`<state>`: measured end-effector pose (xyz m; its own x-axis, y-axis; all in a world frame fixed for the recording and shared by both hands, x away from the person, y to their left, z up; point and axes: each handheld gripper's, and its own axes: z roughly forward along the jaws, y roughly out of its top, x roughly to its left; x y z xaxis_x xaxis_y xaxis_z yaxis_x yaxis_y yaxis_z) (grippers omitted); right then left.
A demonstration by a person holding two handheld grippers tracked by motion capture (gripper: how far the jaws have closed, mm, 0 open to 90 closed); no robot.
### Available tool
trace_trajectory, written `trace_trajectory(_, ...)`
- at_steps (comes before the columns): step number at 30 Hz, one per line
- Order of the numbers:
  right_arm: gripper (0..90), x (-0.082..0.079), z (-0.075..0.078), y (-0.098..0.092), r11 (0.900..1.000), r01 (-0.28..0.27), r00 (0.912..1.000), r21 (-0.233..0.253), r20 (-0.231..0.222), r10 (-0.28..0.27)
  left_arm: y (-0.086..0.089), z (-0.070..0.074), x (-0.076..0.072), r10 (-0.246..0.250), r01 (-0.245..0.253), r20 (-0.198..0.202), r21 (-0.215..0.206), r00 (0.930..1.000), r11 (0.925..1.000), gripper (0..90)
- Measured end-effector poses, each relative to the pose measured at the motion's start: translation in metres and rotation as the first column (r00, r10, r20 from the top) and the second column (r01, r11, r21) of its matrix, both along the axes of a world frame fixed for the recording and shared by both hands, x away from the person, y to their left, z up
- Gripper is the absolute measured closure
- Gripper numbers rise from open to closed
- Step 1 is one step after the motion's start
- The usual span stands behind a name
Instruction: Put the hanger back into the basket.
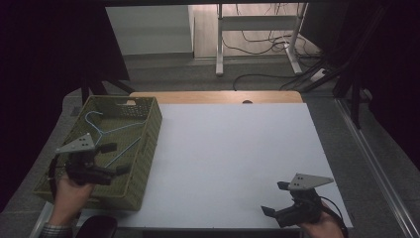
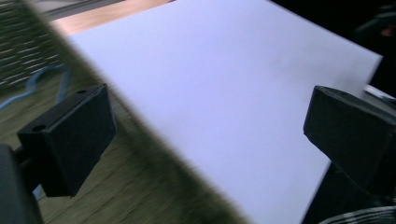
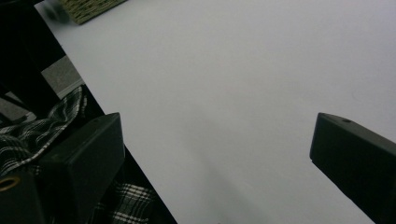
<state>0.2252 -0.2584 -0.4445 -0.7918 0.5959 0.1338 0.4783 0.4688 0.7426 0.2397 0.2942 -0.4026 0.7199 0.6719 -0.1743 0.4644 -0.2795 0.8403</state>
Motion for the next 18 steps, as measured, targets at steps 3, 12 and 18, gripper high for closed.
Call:
trace_trajectory(3, 1.3, -0.002, 0.000, -0.003, 1.000, 0.027, 0.9996, 0.003, 0.001, -0.027, -0.015, -0.004, -0.007, -0.023, 0.023, 0.013, -0.011, 0.9996, 0.9997, 1.4)
trace_trajectory(12, 0.7, -0.004, 0.000, -0.012, 0.997, 0.080, 0.9967, 0.004, 0.017, -0.080, -0.033, -0.022, -0.020, -0.026, 0.026, 0.018, -0.012, 0.9995, 0.9996, 0.4)
trace_trajectory(18, 0.7, -0.005, -0.004, -0.015, 0.995, 0.093, 0.9954, -0.023, 0.025, -0.092, -0.036, -0.038, -0.023, 0.009, -0.008, -0.011, 0.040, 0.9999, 0.9992, 0.0)
